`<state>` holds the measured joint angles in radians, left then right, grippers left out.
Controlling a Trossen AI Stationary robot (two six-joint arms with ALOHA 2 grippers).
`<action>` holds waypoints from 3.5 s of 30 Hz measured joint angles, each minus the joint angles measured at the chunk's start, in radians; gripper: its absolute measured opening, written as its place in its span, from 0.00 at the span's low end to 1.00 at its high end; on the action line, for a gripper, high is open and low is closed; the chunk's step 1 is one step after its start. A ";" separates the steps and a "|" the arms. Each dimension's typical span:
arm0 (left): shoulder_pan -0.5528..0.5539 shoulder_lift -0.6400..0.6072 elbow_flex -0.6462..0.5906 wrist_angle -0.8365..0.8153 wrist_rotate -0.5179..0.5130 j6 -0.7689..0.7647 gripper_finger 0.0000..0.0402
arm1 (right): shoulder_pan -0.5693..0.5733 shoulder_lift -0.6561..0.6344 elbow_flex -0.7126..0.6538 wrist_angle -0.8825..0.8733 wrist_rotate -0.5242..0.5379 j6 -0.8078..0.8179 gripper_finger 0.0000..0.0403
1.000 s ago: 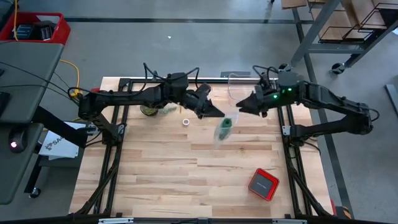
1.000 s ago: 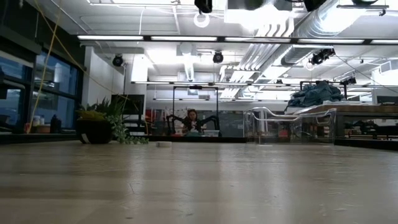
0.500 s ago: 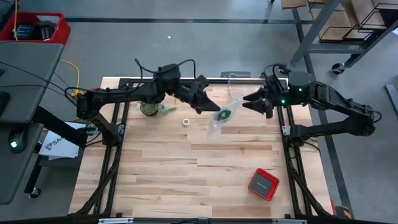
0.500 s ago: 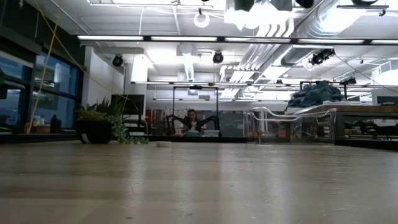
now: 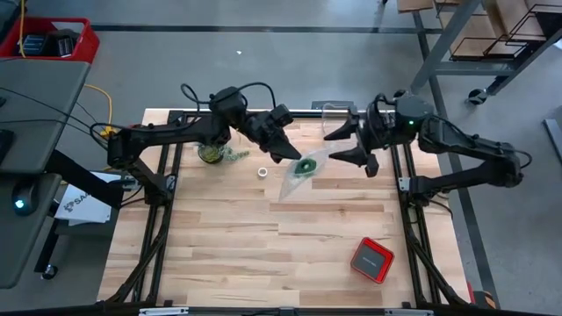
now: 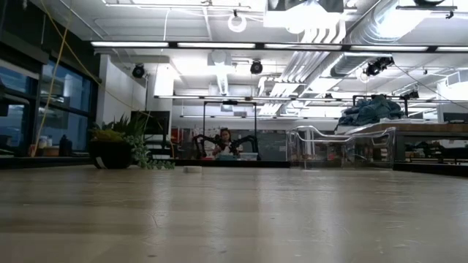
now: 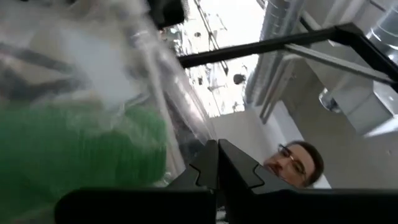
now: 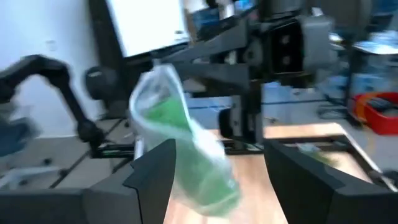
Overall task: Roll bandage
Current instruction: Put the transparent zip bag into the transparent bin
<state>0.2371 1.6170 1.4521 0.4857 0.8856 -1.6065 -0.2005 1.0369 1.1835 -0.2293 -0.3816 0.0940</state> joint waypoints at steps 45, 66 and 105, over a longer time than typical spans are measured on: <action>-0.080 -0.077 0.001 -1.098 -0.171 1.076 0.19 | -0.057 -0.059 0.000 -0.157 -0.114 -0.014 0.00; -0.241 -0.191 0.000 -0.916 -0.989 1.216 0.20 | -0.051 0.024 -0.001 -0.193 -0.003 0.090 0.00; -0.201 -0.208 0.002 -1.052 -0.846 1.192 0.01 | -0.051 0.025 -0.001 -0.268 -0.001 0.115 0.00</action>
<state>0.0364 1.4086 1.4543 -0.5663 0.0399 -0.4149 -0.2512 1.0620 1.1824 -0.4970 -0.3830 0.2091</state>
